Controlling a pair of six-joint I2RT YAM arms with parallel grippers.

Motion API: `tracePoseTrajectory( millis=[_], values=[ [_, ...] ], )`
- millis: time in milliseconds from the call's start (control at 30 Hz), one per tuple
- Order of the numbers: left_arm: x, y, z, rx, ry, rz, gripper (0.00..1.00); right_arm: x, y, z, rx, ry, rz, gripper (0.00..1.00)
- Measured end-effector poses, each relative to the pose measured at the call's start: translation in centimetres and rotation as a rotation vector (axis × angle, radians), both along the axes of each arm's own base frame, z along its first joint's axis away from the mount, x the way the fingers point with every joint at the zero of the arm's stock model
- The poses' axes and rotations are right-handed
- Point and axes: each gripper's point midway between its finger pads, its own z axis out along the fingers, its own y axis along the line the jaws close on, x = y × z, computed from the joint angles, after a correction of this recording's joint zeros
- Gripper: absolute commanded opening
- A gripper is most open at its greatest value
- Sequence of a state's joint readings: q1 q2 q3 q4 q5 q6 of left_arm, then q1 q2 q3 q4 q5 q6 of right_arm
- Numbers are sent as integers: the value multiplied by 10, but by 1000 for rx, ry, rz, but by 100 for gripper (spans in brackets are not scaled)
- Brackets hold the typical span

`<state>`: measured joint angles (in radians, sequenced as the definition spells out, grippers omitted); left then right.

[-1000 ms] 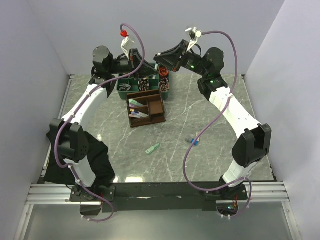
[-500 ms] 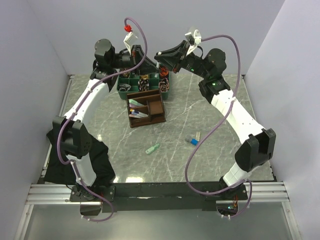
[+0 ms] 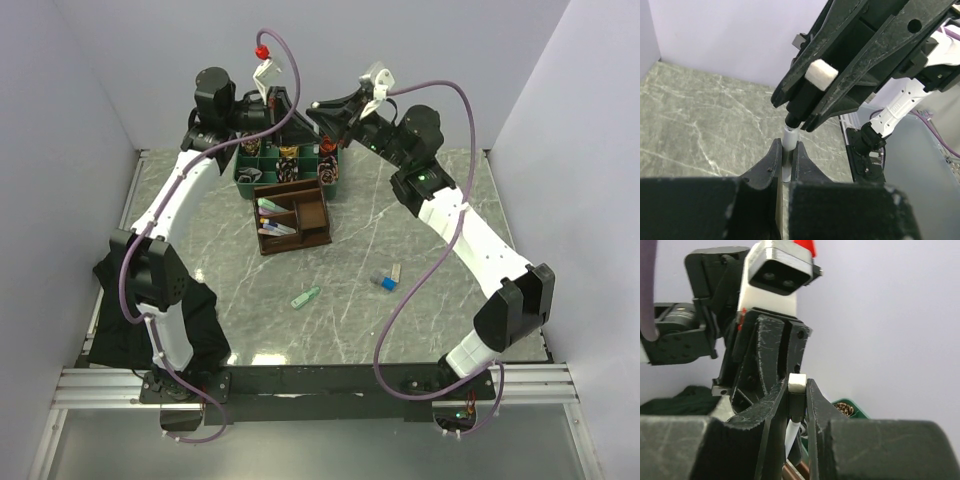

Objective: Sort the stationery into containers
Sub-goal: Close the pen cap on the pen.

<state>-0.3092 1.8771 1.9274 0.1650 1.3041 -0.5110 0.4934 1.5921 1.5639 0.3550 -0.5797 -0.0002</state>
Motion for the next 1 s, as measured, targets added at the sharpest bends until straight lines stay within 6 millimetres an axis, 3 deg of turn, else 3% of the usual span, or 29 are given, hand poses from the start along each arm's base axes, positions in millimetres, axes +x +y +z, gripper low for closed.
tracePoseTrajectory(
  millis=[333,567,1000],
  values=[
    [18,6,2,53,4,140,0,17,-8,5,143,169,-148,0],
    [24,9,-4,100,7,206,0,21,-6,0,201,288,-161,0],
    [40,19,-30,196,1,312,0,34,18,-28,6,312,5,0]
  ],
)
